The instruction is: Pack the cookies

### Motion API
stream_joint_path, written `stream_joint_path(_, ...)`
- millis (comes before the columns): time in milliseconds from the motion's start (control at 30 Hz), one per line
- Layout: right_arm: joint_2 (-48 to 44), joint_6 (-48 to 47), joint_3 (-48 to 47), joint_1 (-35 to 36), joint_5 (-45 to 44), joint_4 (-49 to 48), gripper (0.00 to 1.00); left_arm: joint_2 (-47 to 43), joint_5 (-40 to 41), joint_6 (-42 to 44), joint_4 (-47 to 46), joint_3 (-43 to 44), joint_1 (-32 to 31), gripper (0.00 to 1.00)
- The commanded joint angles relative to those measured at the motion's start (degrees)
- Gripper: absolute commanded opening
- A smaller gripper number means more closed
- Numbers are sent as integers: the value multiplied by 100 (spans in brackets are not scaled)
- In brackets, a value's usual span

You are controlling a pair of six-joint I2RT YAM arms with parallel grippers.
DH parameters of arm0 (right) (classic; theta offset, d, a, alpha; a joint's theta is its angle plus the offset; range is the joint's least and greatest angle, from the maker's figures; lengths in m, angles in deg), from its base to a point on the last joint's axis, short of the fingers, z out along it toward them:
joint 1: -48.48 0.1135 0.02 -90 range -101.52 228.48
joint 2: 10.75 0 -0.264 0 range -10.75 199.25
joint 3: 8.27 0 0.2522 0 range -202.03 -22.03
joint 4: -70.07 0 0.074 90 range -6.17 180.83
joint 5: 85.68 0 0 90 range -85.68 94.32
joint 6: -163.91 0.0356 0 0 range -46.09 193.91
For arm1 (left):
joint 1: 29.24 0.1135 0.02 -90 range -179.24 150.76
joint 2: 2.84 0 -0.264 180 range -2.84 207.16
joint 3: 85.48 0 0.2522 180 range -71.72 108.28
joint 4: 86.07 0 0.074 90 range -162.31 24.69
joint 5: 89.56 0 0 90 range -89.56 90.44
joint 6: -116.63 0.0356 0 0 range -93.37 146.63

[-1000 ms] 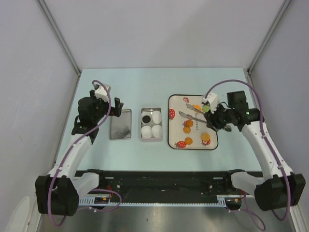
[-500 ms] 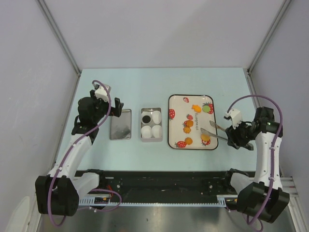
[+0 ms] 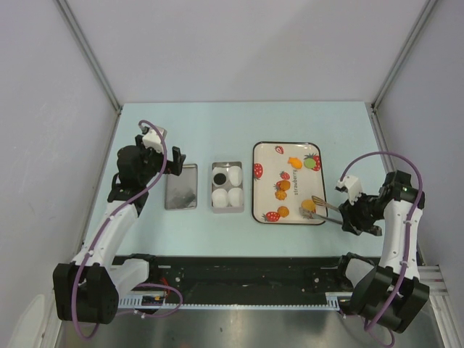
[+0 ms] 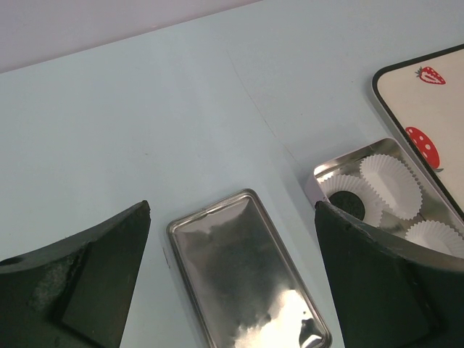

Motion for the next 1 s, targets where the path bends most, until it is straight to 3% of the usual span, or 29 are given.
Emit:
stream_joint_path(0,51,-102,41,-31,215,-193,55,-40,-85,88,-85,35,-27,100)
stream_joint_path(967,279,21,270,21,83,-738,50,-5,-84,97,-120,0,-27,100)
